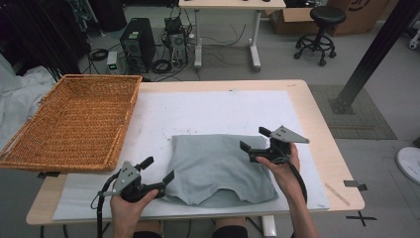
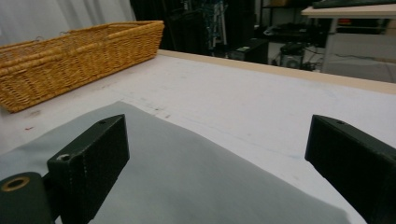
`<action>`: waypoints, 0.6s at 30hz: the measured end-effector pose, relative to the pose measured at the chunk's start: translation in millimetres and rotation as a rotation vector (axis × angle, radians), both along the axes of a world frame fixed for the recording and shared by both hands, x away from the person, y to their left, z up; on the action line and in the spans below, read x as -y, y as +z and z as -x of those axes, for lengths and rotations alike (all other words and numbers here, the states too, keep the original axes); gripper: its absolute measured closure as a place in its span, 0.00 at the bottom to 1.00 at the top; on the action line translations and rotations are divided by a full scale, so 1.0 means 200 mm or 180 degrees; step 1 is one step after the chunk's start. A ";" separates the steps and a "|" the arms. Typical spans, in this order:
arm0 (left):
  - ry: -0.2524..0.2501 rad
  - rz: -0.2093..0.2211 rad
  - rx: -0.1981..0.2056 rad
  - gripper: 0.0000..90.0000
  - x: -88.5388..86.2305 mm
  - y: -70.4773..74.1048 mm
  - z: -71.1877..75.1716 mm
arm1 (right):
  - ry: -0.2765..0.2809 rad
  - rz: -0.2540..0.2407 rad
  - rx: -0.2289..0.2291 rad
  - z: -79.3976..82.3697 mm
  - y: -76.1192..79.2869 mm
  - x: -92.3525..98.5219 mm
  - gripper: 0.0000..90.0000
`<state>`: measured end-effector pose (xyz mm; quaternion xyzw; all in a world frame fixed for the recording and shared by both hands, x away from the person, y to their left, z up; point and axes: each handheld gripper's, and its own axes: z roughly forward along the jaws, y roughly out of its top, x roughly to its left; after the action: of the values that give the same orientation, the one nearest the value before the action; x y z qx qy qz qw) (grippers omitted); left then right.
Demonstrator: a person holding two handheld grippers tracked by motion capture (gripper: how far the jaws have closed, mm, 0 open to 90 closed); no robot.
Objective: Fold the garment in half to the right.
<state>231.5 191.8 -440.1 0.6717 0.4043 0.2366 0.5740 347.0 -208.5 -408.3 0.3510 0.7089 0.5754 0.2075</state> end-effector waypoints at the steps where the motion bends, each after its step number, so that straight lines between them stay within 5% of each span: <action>1: 0.0020 -0.0047 -0.0008 0.12 0.01 -0.01 0.02 | 0.0047 0.0014 0.0011 -0.01 0.01 -0.03 0.08; 4: 0.0163 -0.0196 -0.0055 0.12 0.04 -0.06 0.08 | 0.0176 -0.0010 0.0051 -0.06 0.02 -0.14 0.09; 10: 0.0481 -0.0175 -0.0064 0.15 0.09 -0.12 0.17 | 0.0464 0.0000 0.0020 -0.16 -0.01 -0.39 0.12; 18: 0.0354 -0.0318 -0.0300 0.15 0.15 -0.16 0.17 | 0.0698 0.0042 -0.0092 -0.24 -0.12 -0.65 0.14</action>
<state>196.7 161.9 -472.3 0.6863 0.4552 0.2561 0.5061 395.4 -77.6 -432.0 0.2782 0.7498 0.5849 0.1354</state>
